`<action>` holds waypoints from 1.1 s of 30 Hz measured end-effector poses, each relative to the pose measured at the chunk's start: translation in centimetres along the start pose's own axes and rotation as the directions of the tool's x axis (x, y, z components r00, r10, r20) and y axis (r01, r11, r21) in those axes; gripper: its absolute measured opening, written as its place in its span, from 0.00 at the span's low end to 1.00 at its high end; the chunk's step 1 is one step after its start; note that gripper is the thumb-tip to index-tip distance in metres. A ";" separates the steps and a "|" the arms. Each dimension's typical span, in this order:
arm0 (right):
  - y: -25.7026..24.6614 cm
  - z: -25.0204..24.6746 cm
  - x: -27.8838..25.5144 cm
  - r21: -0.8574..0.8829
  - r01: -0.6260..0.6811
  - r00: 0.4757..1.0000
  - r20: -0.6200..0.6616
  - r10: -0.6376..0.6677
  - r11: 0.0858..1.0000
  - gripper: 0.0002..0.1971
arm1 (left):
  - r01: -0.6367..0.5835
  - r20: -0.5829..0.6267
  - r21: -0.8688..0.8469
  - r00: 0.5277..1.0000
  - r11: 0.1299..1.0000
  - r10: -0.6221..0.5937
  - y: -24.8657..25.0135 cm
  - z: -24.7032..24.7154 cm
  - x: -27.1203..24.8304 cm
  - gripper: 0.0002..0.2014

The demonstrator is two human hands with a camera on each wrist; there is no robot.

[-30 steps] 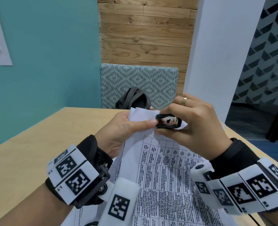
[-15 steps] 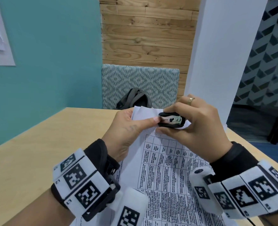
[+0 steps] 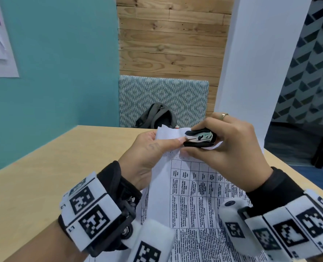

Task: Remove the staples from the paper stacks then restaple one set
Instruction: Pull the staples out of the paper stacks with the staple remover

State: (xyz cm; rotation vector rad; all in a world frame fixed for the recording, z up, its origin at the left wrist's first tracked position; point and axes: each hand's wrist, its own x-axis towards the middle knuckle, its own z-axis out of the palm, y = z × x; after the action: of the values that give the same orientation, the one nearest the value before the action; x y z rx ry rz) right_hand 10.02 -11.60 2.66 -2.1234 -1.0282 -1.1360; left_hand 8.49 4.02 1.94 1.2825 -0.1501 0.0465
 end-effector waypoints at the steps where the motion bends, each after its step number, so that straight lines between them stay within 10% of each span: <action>1: 0.0 -0.1 0.0 0.034 -0.018 1.000 0.006 0.018 0.999 0.17 | 0.012 0.003 0.000 1.000 1.000 -0.012 0.1 0.0 0.0 0.16; 9: 0.2 -0.7 0.4 0.244 -0.111 0.994 0.048 0.103 0.963 0.18 | 0.028 0.051 -0.026 0.998 0.999 -0.027 0.2 -0.2 -0.1 0.15; 23: -0.8 1.1 -0.6 -0.369 0.230 0.969 -0.001 -0.247 0.901 0.08 | -0.238 -0.089 0.139 0.964 0.961 0.251 -1.0 0.9 -0.1 0.09; 33: -1.1 -0.4 0.2 0.112 -0.187 0.981 -0.036 0.192 0.976 0.17 | -0.147 -0.069 0.074 0.986 0.986 0.152 -0.9 0.0 0.4 0.17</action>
State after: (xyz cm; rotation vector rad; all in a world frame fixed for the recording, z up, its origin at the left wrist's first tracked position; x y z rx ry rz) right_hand 9.02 -11.13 3.15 -2.0500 -0.8263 -1.0100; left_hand 9.01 3.74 1.12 1.3346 -0.1823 0.2300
